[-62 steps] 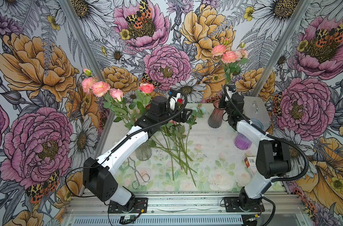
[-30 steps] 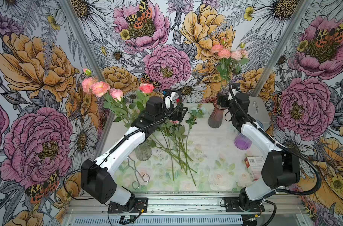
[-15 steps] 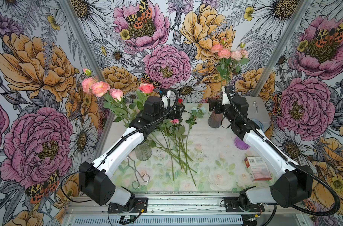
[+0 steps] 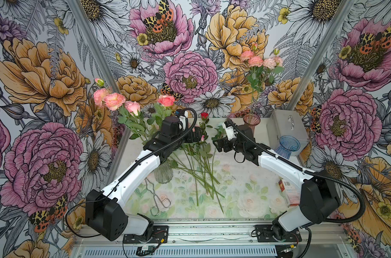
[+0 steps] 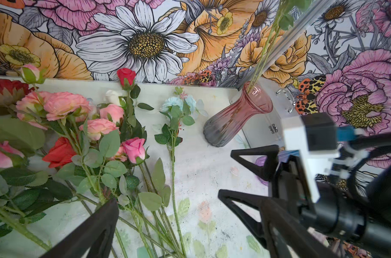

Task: Place the pink flowers into the vase
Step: Pick up the flower at the center of the board.

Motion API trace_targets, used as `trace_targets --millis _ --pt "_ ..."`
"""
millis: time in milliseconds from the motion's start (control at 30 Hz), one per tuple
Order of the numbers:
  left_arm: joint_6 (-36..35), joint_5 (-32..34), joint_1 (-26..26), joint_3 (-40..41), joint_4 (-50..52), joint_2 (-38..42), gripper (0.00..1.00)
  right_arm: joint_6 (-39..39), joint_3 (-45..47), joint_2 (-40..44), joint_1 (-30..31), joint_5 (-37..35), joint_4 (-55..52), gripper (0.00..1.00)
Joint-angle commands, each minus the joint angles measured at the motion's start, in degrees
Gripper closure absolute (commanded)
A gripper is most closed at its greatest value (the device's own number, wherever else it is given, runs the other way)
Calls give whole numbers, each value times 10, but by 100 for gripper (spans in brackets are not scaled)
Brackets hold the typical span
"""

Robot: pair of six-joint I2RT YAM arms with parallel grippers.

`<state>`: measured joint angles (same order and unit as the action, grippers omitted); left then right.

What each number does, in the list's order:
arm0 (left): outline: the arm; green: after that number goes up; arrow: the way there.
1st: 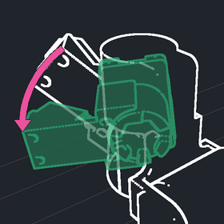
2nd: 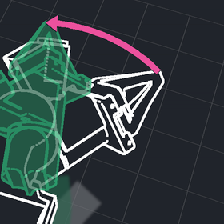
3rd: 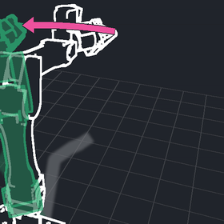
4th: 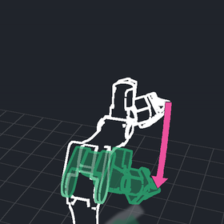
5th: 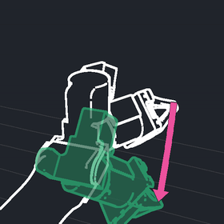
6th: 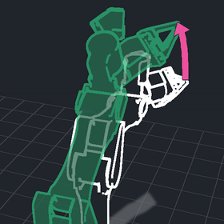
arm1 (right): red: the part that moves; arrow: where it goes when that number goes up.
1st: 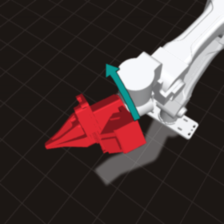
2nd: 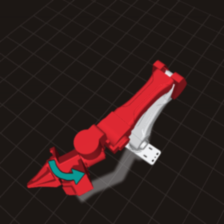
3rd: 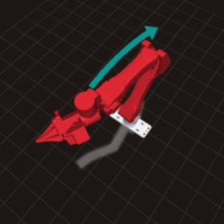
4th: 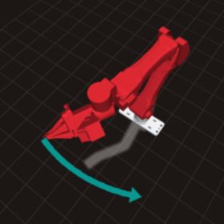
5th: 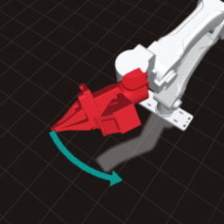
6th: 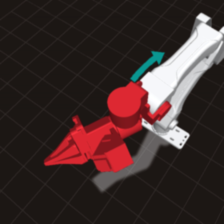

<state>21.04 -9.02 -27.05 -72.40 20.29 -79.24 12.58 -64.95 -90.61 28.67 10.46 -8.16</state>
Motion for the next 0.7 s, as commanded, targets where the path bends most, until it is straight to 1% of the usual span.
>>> trace_targets --millis 0,100,300,467,667 --pt "-8 13 3 11 -3 24 2 22 -3 -36 6 34 -5 15" --pt "-2 14 12 22 -11 34 1 31 -9 -68 9 57 -5 22" --pt "16 9 31 25 -16 35 2 44 -5 -101 21 90 -4 33" --pt "37 -17 52 32 -32 32 2 51 -13 -131 29 109 -5 35" --pt "26 -11 41 34 -32 38 2 64 -38 -181 29 114 -8 42"
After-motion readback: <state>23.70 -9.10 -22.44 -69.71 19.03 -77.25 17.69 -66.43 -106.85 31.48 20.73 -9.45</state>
